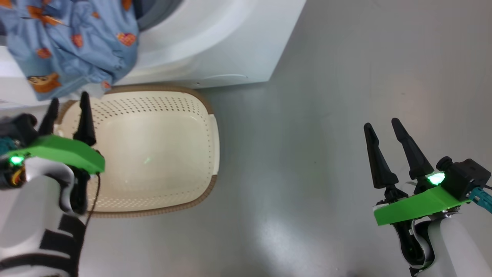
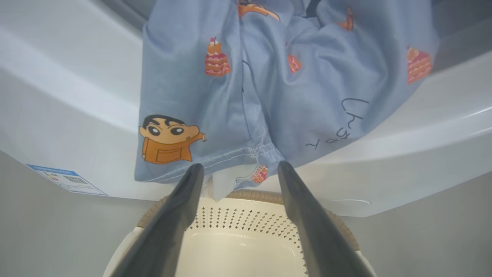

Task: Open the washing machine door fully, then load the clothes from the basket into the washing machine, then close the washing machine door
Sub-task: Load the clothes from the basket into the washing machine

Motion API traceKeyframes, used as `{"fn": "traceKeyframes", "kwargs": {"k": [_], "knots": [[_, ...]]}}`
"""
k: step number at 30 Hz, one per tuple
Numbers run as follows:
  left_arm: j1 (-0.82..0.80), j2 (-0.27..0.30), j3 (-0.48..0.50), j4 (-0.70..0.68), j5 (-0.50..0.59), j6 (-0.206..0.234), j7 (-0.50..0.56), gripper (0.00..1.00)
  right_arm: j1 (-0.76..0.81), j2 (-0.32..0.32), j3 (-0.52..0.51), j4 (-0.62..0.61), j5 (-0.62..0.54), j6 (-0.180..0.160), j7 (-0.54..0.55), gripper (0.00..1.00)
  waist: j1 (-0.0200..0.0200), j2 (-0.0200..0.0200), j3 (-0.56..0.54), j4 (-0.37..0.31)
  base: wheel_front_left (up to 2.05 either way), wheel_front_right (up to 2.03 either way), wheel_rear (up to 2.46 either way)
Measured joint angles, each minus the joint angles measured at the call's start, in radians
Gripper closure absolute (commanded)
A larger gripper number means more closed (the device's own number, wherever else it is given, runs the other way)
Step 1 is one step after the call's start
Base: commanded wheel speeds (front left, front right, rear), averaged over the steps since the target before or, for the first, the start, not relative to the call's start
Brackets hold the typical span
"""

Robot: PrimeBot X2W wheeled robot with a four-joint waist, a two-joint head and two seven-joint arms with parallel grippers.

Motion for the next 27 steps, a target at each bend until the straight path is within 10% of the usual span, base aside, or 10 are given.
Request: {"fn": "traceKeyframes", "kwargs": {"k": [24, 25, 26, 27], "knots": [[-0.203, 0.100, -0.031, 0.198, -0.088, 0.000, 0.000, 0.00, -0.024, 0.026, 0.034, -0.016, -0.008, 0.000, 0.000, 0.00, 0.0001, 0.0000, 0.091, -0.096, 0.00, 0.00, 0.00], [-0.204, 0.103, -0.031, 0.199, -0.087, 0.000, 0.000, 0.07, -0.024, 0.026, 0.033, -0.016, -0.008, 0.000, 0.000, 0.00, 0.0001, 0.0000, 0.091, -0.099, 0.00, 0.00, 0.00], [-0.206, 0.105, -0.033, 0.200, -0.087, 0.000, 0.000, 0.50, -0.024, 0.026, 0.033, -0.016, -0.008, 0.000, 0.000, 0.00, 0.0001, 0.0000, 0.090, -0.101, 0.00, 0.00, 0.00], [-0.207, 0.107, -0.035, 0.199, -0.087, 0.000, 0.000, 0.59, -0.024, 0.026, 0.033, -0.016, -0.008, 0.000, 0.000, 0.00, 0.0001, 0.0000, 0.089, -0.103, 0.00, 0.00, 0.00]]}}
